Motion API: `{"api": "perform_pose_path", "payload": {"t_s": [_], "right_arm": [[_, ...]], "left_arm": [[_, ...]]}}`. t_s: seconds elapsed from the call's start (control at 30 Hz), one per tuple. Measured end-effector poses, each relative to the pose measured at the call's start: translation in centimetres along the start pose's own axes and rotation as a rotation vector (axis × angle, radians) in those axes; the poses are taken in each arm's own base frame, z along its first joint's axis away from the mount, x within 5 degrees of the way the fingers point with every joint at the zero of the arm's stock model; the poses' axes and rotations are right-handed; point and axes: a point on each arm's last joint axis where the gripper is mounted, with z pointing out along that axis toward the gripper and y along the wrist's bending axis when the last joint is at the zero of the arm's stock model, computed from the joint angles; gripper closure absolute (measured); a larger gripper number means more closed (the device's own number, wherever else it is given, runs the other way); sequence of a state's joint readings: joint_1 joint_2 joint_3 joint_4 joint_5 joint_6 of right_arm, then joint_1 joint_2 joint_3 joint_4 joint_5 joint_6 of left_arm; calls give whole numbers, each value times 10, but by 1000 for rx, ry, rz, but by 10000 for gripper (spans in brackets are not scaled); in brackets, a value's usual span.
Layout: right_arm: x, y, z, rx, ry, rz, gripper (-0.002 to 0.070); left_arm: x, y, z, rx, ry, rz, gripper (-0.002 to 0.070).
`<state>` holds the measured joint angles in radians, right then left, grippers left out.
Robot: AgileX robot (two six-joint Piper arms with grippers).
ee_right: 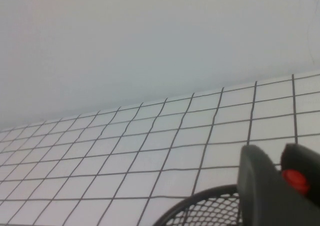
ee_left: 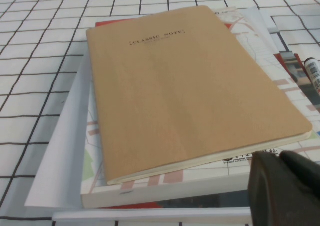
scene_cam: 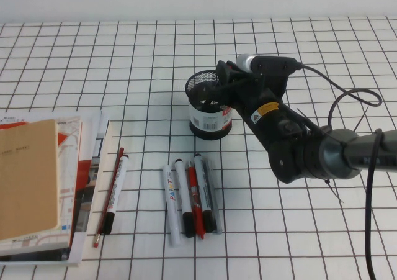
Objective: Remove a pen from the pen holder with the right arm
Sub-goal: 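Take a marker out of the pen holder and lay it on the table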
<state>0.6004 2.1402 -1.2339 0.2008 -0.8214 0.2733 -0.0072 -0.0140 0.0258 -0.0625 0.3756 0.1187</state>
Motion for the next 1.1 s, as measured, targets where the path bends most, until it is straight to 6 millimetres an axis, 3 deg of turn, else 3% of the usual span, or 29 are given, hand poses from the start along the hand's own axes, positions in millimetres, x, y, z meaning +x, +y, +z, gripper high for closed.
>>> {"api": "perform_pose_path", "payload": {"t_s": [0.27, 0.43, 0.73, 0.93, 1.1], "right_arm": [[-1, 1, 0, -16, -16, -4, 628], [-13, 8, -3, -24, 19, -14, 631], [-81, 38, -25, -53, 52, -105, 631], [-140, 61, -61, -75, 95, -172, 632], [-169, 78, -88, -78, 270, -185, 632]], "left_arm": [[0, 0, 0, 0, 0, 0, 679], [0, 0, 0, 0, 0, 0, 679], [0, 0, 0, 0, 0, 0, 679], [0, 0, 0, 0, 0, 0, 679], [0, 0, 0, 0, 0, 0, 679]]}}
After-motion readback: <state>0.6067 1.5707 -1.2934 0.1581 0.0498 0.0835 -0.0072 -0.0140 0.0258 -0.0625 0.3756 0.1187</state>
